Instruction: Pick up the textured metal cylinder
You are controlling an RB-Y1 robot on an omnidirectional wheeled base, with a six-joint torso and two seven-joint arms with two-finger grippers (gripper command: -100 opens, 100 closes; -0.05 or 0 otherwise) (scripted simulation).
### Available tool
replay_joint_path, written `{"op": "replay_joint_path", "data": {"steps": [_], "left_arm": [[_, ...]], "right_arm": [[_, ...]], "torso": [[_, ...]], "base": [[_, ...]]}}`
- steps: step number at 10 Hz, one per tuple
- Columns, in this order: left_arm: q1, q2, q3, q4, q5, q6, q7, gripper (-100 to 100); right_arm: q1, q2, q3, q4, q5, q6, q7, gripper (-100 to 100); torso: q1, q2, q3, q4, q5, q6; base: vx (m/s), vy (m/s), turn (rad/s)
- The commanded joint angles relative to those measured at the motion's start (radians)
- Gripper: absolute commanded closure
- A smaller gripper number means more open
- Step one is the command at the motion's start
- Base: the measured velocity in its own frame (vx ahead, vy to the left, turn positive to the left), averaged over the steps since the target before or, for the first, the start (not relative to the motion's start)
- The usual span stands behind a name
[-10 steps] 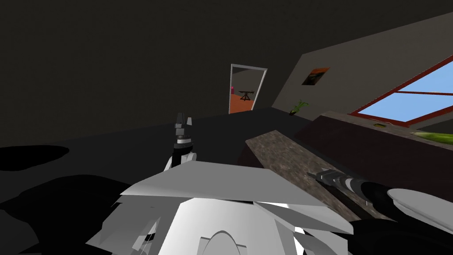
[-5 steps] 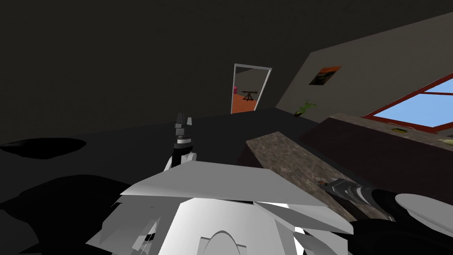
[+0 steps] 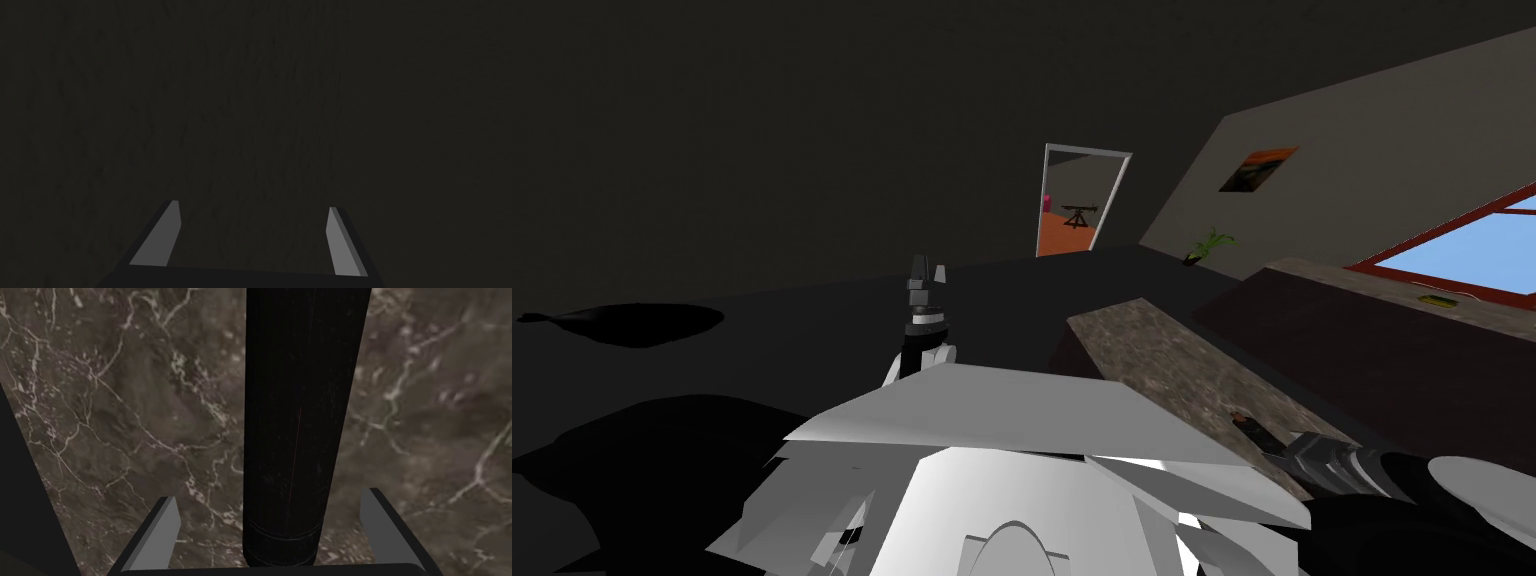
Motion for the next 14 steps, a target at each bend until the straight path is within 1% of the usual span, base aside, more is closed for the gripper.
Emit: {"op": "replay_joint_path", "data": {"steps": [1,2,3,4,6,7,8,12,13,14], "left_arm": [[0.000,0.000,0.000,0.000,0.000,0.000,0.000,0],[0.000,0.000,0.000,0.000,0.000,0.000,0.000,0],[0.000,0.000,0.000,0.000,0.000,0.000,0.000,0],[0.000,0.000,0.000,0.000,0.000,0.000,0.000,0],[0.000,0.000,0.000,0.000,0.000,0.000,0.000,0],[0.000,0.000,0.000,0.000,0.000,0.000,0.000,0],[0.000,0.000,0.000,0.000,0.000,0.000,0.000,0],[0.000,0.000,0.000,0.000,0.000,0.000,0.000,0],[0.000,0.000,0.000,0.000,0.000,0.000,0.000,0],[0.000,0.000,0.000,0.000,0.000,0.000,0.000,0]], "right_arm": [[0.029,-0.014,0.002,-0.006,0.010,-0.003,-0.012,-100],[0.016,-0.007,0.005,-0.001,0.007,-0.006,-0.002,-100],[0.018,-0.007,0.005,-0.002,0.008,-0.006,-0.004,0],[0.010,0.025,0.028,0.010,0.012,0.012,0.013,-100],[-0.001,0.065,0.057,0.024,0.017,0.033,0.033,-100],[0.014,0.055,0.037,0.019,0.010,0.022,0.037,-100],[0.016,0.056,0.038,0.018,0.010,0.026,0.037,100],[0.016,0.057,0.038,0.019,0.009,0.026,0.036,100],[0.016,0.057,0.038,0.019,0.009,0.026,0.036,0],[0.010,0.025,0.028,0.010,0.012,0.012,0.013,100]], "torso": [[0.000,0.000,0.000,0.000,0.000,0.000],[0.001,0.000,0.000,0.000,0.000,0.000],[0.002,-0.001,0.000,0.000,0.000,0.000],[0.002,-0.001,-0.001,0.000,0.001,0.000],[0.001,-0.002,-0.001,0.000,0.000,0.000],[0.001,-0.001,-0.001,0.000,0.000,0.000],[0.002,-0.001,-0.001,0.000,0.001,0.000],[0.002,-0.002,-0.001,0.000,0.001,-0.001],[0.002,-0.002,-0.001,0.000,0.001,-0.001],[0.002,-0.002,-0.001,0.000,0.001,-0.001]], "base": [[-0.015,-0.022,0.019],[-0.005,-0.004,0.011],[0.000,0.000,0.000],[0.016,-0.008,0.072],[0.005,-0.014,0.078],[-0.004,-0.004,0.014],[0.000,0.000,0.000],[0.000,0.000,0.000],[0.000,0.000,0.000],[0.013,0.013,-0.047]]}}
